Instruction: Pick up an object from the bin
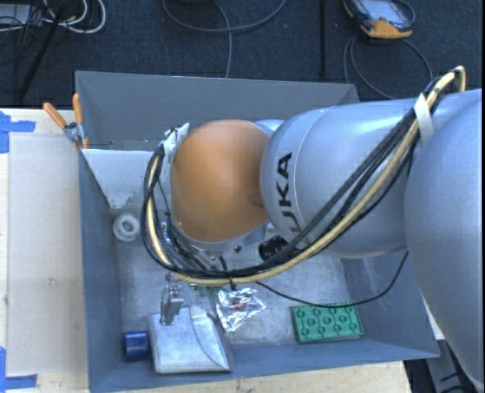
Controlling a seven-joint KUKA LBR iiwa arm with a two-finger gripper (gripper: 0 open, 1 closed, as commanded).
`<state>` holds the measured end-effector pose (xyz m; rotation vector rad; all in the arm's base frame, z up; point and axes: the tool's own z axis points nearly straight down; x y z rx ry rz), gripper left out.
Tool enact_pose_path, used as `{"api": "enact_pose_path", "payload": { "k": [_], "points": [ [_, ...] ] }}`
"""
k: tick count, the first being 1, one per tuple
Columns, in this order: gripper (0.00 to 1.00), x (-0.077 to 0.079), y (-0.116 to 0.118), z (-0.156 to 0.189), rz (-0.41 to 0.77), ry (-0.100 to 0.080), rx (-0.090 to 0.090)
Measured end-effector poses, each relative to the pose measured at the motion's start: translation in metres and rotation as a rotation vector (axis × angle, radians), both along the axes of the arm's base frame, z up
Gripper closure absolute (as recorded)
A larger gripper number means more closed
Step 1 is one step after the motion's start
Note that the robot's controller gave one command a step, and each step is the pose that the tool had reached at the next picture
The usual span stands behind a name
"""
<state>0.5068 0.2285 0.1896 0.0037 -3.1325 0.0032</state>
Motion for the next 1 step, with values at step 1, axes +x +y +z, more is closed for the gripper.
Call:
{"api": "enact_pose_path", "payload": {
  "k": [1],
  "points": [
    [0.0, -0.0118, 0.0002, -0.0603, 0.204, -0.03, 0.009]
  ]
}}
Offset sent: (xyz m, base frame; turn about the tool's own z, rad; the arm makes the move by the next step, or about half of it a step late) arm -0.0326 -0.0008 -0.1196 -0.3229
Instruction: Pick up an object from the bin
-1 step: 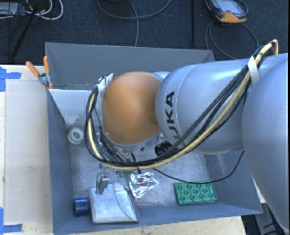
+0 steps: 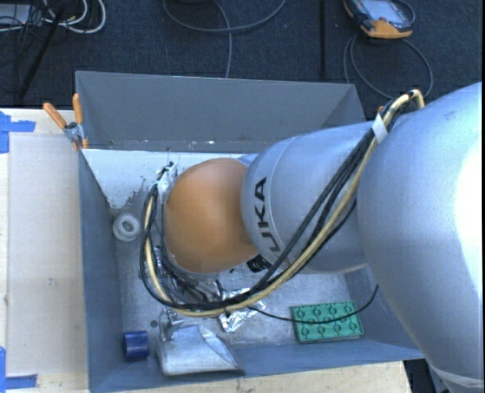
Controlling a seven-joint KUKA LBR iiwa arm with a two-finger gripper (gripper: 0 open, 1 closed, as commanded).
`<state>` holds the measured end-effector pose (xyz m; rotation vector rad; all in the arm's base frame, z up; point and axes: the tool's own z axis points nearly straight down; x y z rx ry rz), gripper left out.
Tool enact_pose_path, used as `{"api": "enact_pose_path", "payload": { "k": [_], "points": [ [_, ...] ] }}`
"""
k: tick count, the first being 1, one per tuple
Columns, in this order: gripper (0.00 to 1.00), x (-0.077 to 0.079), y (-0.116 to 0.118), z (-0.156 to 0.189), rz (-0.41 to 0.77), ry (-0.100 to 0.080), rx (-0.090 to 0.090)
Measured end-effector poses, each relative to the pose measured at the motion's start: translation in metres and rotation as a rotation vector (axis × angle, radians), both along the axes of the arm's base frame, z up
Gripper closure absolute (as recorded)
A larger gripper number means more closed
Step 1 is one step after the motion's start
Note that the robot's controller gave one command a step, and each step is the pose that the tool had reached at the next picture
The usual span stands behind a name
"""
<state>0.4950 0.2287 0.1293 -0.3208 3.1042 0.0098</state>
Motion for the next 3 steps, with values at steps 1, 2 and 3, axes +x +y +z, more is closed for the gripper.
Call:
{"api": "enact_pose_path", "payload": {
  "k": [1, 2, 3],
  "points": [
    [0.0, -0.015, 0.017, 0.025, 0.251, 0.001, -0.004],
    [0.0, 0.006, 0.018, -0.019, 0.426, 0.011, -0.009],
    [0.0, -0.025, 0.014, -0.013, 0.687, 0.019, -0.014]
  ]
}}
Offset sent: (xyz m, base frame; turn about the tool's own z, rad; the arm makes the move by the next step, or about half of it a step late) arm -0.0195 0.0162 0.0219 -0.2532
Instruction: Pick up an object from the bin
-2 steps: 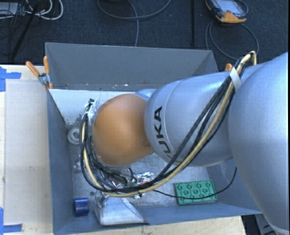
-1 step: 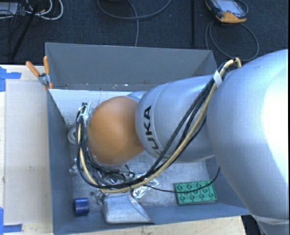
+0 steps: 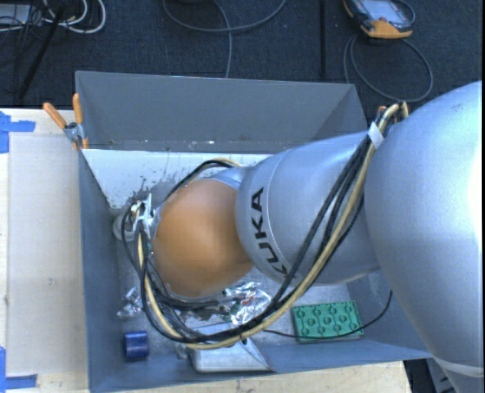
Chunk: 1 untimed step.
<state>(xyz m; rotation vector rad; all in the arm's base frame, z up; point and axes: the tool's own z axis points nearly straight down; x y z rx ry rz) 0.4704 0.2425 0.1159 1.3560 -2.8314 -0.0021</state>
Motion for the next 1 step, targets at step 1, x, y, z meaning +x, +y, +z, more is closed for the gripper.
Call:
{"api": "enact_pose_path", "payload": {
  "k": [1],
  "points": [
    [0.0, 0.0042, 0.0024, -0.0438, 0.304, -0.007, -0.004]
  ]
}}
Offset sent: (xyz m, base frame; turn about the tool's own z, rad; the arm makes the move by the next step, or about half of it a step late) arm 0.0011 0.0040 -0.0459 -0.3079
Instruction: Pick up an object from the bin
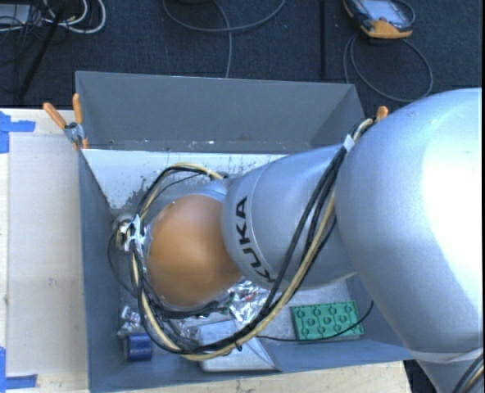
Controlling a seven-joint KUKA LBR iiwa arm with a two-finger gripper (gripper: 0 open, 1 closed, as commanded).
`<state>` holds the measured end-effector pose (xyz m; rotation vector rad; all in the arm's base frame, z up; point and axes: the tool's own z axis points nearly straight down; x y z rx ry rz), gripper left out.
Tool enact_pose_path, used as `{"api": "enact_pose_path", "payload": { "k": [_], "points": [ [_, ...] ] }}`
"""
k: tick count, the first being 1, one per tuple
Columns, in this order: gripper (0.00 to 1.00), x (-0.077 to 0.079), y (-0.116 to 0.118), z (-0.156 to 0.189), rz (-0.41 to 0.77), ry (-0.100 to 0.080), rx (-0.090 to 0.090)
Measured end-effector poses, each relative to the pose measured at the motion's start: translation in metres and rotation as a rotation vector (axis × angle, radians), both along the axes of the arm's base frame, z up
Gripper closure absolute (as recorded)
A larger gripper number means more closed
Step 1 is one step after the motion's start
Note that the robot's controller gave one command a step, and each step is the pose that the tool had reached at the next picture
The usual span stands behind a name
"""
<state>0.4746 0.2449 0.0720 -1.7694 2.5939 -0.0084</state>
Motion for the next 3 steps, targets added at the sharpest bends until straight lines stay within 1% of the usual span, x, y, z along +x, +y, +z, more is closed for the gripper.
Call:
{"api": "enact_pose_path", "payload": {
  "k": [1, 2, 3],
  "points": [
    [1.0, 0.0, 0.003, 0.001, -0.002, -0.001, 0.007],
    [1.0, 0.003, -0.002, 0.071, -0.031, -0.001, 0.007],
    [1.0, 0.019, -0.019, 0.172, 0.008, -0.004, 0.007]
  ]
}}
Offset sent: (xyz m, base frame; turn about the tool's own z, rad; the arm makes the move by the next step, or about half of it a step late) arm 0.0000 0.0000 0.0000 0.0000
